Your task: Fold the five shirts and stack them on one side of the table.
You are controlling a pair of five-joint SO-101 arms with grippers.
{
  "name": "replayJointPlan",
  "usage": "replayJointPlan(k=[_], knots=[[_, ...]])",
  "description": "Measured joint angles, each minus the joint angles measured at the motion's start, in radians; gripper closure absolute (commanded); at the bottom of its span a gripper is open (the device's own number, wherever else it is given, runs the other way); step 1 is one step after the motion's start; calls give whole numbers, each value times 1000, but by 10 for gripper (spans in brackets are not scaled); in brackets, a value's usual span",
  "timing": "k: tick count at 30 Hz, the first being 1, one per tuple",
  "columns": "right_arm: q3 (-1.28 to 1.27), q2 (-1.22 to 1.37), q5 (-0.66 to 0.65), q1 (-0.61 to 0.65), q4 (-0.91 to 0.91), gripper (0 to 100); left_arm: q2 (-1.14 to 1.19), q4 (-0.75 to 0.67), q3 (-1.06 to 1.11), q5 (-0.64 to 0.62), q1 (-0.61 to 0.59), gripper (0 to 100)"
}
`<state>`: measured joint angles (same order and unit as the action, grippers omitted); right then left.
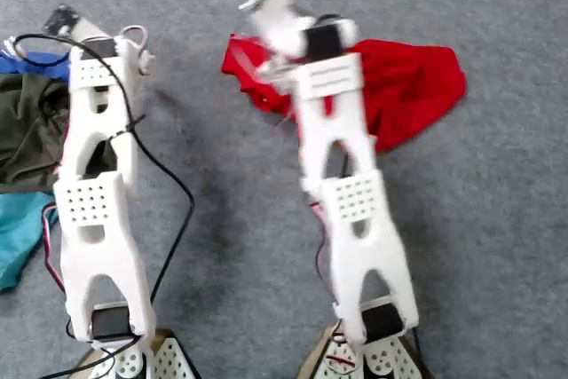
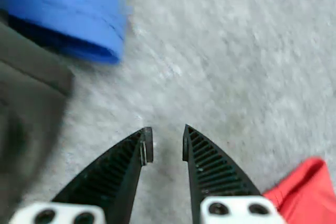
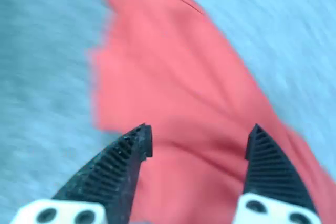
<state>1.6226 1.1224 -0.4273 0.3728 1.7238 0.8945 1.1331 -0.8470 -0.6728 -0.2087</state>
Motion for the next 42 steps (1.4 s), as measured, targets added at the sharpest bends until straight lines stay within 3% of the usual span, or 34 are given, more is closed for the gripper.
replayJointPlan(k=[6, 12, 18, 30, 35, 42], knots=[[-6, 184, -8, 71, -92, 726, 0, -32, 0, -40, -71, 894], [-3, 269, -11, 38, -157, 998, 0, -38, 0, -41, -71, 894], [9, 267, -55, -115, -158, 993, 0, -38, 0, -41, -71, 894], [9, 222, -74, -589, -158, 991, 0, -41, 12, -41, -55, 894], [9, 222, -187, -730, -155, 988, 0, -41, 17, -41, -54, 894], [9, 222, -344, -856, -152, 779, 0, -41, 18, -41, -54, 894]])
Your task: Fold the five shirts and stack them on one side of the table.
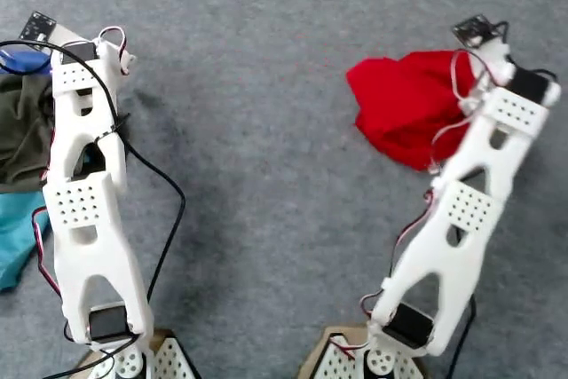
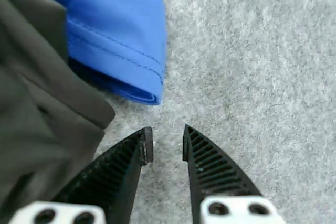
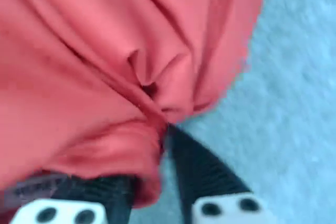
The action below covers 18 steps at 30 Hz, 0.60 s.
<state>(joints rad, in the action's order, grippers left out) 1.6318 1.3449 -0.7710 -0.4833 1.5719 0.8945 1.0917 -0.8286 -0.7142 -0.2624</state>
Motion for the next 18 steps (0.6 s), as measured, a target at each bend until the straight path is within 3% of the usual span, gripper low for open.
replayJointPlan(k=[9, 18], knots=[[0, -100, -110, -35, 166, 734, 0, 0, 0, 0, 0, 894], [-37, -344, -109, 121, 199, 734, 0, -17, 0, 0, 0, 894]])
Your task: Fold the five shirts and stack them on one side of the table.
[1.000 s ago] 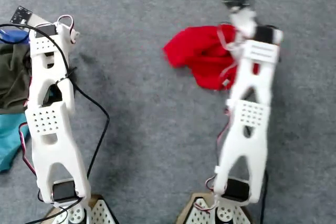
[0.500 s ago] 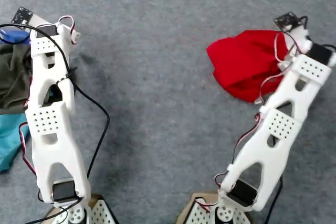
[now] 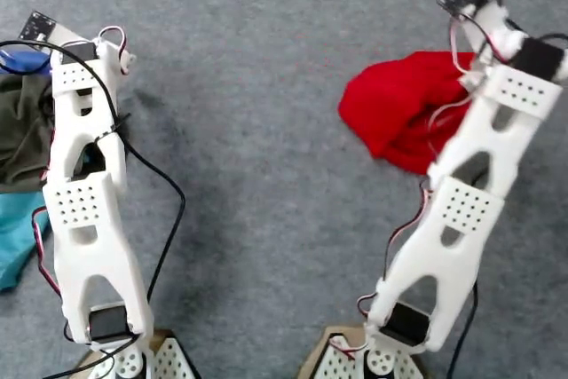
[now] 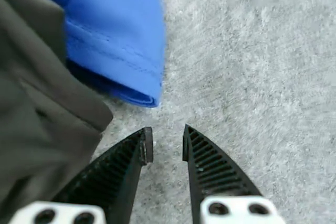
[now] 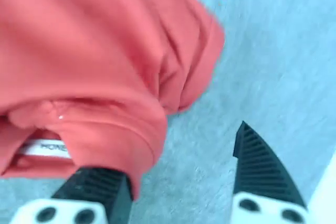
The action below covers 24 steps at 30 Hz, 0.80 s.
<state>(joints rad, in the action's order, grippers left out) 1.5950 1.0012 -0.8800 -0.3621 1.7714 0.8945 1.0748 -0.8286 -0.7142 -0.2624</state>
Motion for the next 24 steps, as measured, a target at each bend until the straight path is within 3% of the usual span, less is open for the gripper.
replayJointPlan(k=[6, 19, 24], knots=[[-176, -115, -17, 32, 0, 734, 0, -8, 0, 0, 0, 894], [-250, 17, -256, -221, -21, 730, 0, -8, 0, 0, 0, 894], [-319, 92, -287, -221, -6, 636, 0, -8, 0, 0, 0, 894]])
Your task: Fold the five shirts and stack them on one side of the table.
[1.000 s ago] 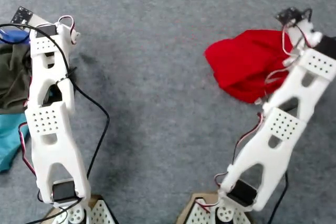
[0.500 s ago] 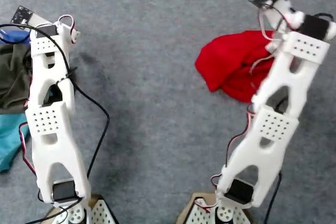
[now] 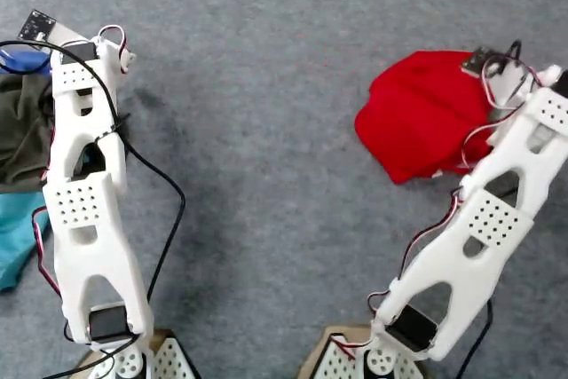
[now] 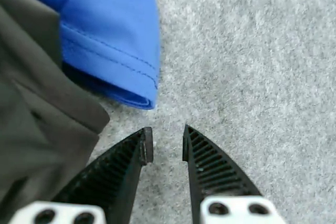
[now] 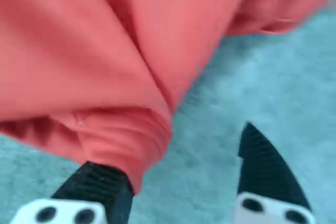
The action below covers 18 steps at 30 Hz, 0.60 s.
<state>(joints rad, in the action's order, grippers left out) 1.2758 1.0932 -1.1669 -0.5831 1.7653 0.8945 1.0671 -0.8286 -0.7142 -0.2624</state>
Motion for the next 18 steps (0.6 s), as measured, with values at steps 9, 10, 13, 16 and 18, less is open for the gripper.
replayJointPlan(k=[9, 10, 13, 16, 18], knots=[[-431, -196, 12, 55, 0, 595, 0, 0, 0, 0, 0, 894], [-516, -261, 12, 72, 0, 595, 0, 0, 0, 0, 0, 894], [-806, -460, 12, 135, -6, 597, 0, 0, 0, 0, 0, 894], [-1042, -661, 12, 153, -78, 597, 0, 0, 0, 0, 0, 894], [-1157, -786, 12, 149, -158, 597, 0, 0, 0, 0, 0, 894]])
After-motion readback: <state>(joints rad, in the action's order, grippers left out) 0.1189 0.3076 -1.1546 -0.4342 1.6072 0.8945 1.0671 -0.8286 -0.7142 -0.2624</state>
